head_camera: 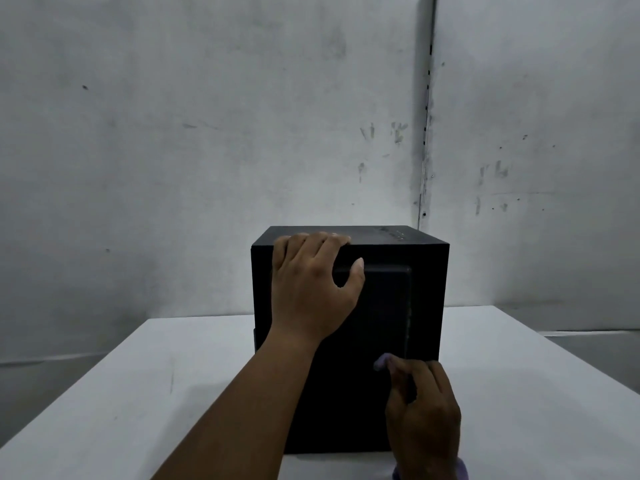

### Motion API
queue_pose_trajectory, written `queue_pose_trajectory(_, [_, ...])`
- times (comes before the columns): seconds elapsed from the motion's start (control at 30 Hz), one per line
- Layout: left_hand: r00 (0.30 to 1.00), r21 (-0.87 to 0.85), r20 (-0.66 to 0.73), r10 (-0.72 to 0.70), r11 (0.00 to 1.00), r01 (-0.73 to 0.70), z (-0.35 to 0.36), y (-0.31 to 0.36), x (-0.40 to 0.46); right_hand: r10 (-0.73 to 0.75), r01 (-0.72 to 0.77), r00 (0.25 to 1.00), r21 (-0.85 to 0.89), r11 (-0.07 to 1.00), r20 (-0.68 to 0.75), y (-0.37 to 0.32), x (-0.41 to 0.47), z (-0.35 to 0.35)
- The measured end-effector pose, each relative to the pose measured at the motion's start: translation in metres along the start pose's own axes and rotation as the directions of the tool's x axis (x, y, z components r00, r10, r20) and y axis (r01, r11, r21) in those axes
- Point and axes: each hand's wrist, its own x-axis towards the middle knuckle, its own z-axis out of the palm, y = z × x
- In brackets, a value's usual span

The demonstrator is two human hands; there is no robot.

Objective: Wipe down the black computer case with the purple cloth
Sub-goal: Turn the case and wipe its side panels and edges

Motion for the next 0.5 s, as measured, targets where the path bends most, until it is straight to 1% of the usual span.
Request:
queue_pose_trajectory(0.2, [1.0, -0.008, -0.013, 0.005, 1.0, -0.005, 0.0, -0.0003, -0.0003, 0.034, -0.034, 0.999, 0.002, 0.999, -0.02, -0.0037, -0.0022, 0.0017])
queue_pose_trajectory(0.37, [1.0, -0.017, -0.024, 0.003, 1.0, -0.003, 0.0009, -0.0002, -0.0005, 0.023, -0.022, 1.0, 0.029, 0.999, -0.021, -0.0053, -0.0001, 0.0])
queue_pose_trajectory(0.5, [1.0, -0.015, -0.016, 0.003, 1.0, -0.004, 0.0003, 0.0, -0.0004, 0.057, -0.056, 0.998, 0.033, 0.998, -0.023, -0.0052, -0.0024, 0.0032])
